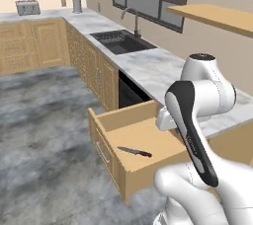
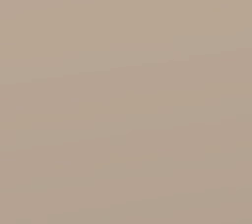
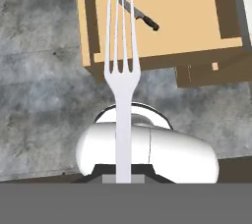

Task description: Pick up the metallic utensils from the counter and place them in the open drawer. Make sure not to pick up any wooden utensils.

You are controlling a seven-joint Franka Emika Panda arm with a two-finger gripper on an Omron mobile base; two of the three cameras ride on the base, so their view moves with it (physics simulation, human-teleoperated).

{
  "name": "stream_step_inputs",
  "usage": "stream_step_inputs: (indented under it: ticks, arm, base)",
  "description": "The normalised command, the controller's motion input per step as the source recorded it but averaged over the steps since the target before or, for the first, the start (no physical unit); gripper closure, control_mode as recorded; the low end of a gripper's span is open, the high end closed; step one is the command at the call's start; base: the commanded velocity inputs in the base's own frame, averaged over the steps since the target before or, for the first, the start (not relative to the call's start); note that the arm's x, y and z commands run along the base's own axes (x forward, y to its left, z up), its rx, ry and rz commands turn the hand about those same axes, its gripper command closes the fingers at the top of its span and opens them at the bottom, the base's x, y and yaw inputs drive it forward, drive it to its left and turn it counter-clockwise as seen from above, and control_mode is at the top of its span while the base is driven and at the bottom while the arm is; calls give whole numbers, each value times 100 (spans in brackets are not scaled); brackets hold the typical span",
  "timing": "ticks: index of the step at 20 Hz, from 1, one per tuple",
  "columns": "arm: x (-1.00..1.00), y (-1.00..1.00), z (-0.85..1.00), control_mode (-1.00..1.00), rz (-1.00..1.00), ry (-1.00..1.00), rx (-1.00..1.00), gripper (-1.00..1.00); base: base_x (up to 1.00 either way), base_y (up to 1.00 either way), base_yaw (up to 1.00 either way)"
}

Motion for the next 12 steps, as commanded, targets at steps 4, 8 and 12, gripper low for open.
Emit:
stream_step_inputs:
  ticks: [4, 8, 12]
  arm:
    - [0, 0, 0, 100, 0, 0, 0, 100]
    - [0, 0, 0, 100, 0, 0, 0, 100]
    - [0, 0, 0, 100, 0, 0, 0, 100]
  base:
    - [34, -82, 0]
    - [62, -21, 12]
    - [48, -27, 38]
